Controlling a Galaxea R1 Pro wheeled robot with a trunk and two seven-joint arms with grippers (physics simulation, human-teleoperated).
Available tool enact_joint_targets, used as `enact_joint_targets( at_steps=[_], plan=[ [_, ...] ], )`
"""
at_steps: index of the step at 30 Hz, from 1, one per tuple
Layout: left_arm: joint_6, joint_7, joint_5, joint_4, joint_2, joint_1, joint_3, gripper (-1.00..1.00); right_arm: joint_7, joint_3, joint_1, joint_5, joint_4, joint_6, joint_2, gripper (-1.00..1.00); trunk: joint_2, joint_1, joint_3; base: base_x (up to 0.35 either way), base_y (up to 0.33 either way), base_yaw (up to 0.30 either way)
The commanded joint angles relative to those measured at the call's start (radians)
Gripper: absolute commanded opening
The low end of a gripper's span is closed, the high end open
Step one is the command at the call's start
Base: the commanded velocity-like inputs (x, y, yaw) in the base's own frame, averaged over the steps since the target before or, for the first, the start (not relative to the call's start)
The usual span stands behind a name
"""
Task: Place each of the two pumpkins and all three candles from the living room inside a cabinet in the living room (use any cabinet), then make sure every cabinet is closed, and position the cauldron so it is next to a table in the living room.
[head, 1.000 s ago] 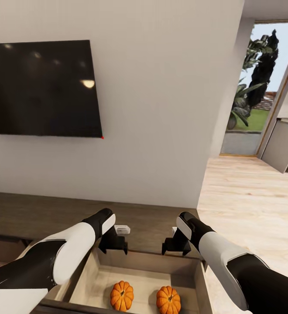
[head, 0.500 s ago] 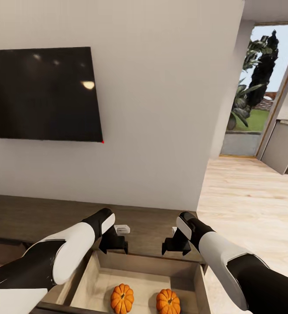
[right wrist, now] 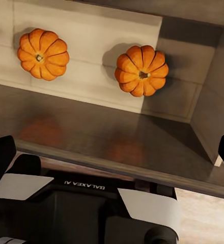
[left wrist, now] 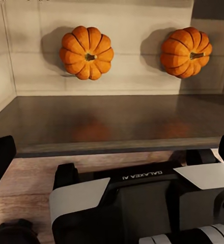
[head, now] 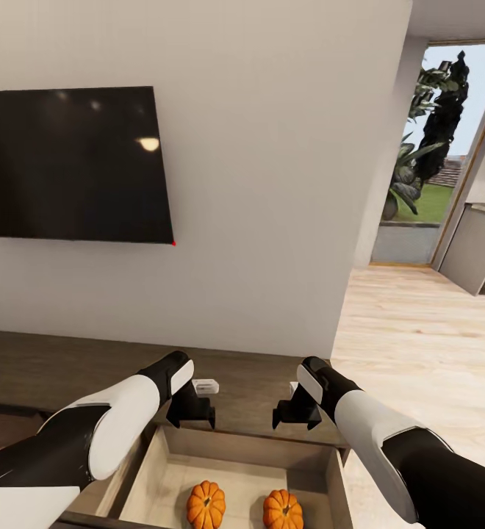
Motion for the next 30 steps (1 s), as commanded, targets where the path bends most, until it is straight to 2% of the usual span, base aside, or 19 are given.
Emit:
enact_joint_targets(
  at_steps=[1,10,23,30],
  plan=[
    [0.004,0.003,-0.001,-0.002,0.0,0.0,0.007,1.0,-0.008,0.005,0.0,-0.011,-0.001,0.003,0.0,1.0,-0.001,0.0,-0.001,0.0,0.0,0.0],
    [-0.001,0.005,0.021,-0.003,0.001,-0.001,0.007,1.0,-0.008,0.005,0.0,-0.011,-0.001,0.003,0.0,1.0,-0.001,0.0,-0.001,-0.128,-0.033,0.0],
    [-0.003,0.005,0.025,-0.004,0.001,-0.001,0.008,1.0,-0.006,0.005,0.0,-0.011,-0.001,-0.004,0.0,1.0,-0.001,0.0,-0.001,-0.188,-0.063,0.0],
    [-0.042,0.005,0.025,-0.002,0.001,-0.001,0.009,1.0,-0.005,0.006,0.0,-0.011,-0.002,-0.006,0.0,1.0,-0.001,0.0,-0.001,-0.183,-0.018,0.0]
  ],
)
